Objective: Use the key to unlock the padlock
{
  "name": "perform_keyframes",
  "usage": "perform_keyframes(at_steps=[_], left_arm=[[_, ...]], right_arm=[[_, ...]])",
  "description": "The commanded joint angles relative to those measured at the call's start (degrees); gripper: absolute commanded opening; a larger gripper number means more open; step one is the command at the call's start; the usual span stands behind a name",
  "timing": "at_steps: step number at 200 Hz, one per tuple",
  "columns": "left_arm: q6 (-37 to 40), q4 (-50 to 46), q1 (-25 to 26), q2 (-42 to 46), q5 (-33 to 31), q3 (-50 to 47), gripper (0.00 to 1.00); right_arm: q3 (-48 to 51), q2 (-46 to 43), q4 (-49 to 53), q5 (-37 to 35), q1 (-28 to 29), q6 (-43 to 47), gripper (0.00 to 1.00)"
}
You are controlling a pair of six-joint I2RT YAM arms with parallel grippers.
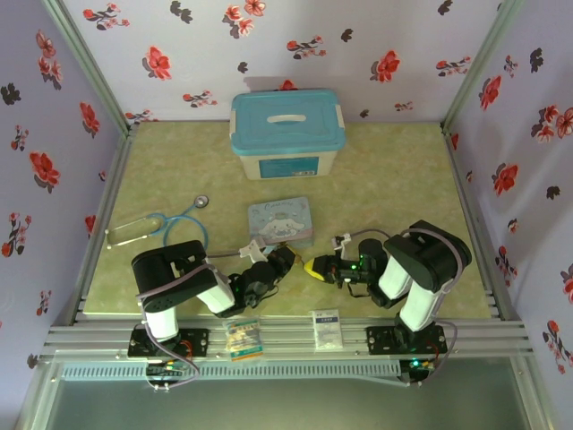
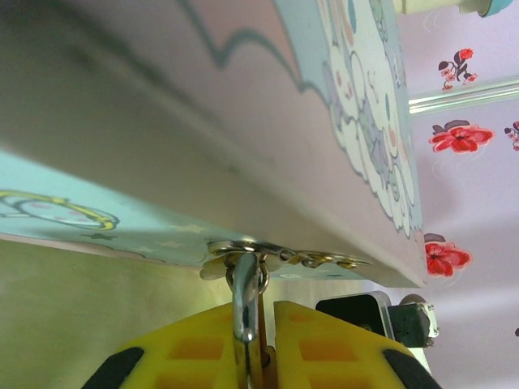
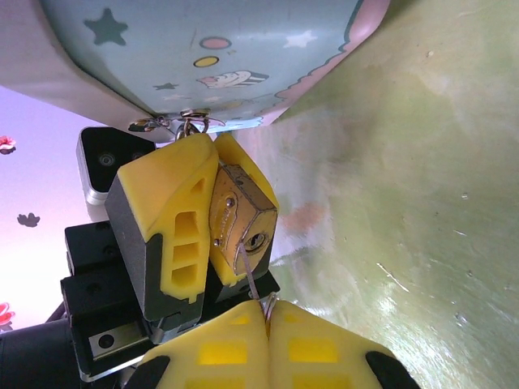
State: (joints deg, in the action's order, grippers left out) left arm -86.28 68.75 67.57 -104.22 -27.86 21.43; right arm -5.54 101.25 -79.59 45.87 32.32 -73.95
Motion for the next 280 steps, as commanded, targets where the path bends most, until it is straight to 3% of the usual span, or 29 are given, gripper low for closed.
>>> perform_keyframes(at_steps=[1, 120, 280], left_arm=[[-5.3, 2.8, -0.7, -0.5, 1.5, -1.3, 0.0], [-5.5, 3.8, -0.2, -1.2, 1.8, -0.7, 0.0], [-6.6, 5.6, 0.7, -3.3, 3.3, 0.8, 0.0]], right_arm=[[0.4, 0.5, 0.2, -1.0, 0.7, 1.1, 0.0], [0.2, -3.1, 0.2, -0.9, 1.0, 0.6, 0.0], [-2.3, 0.2, 0.2, 2.5, -0.9, 1.3, 0.0]])
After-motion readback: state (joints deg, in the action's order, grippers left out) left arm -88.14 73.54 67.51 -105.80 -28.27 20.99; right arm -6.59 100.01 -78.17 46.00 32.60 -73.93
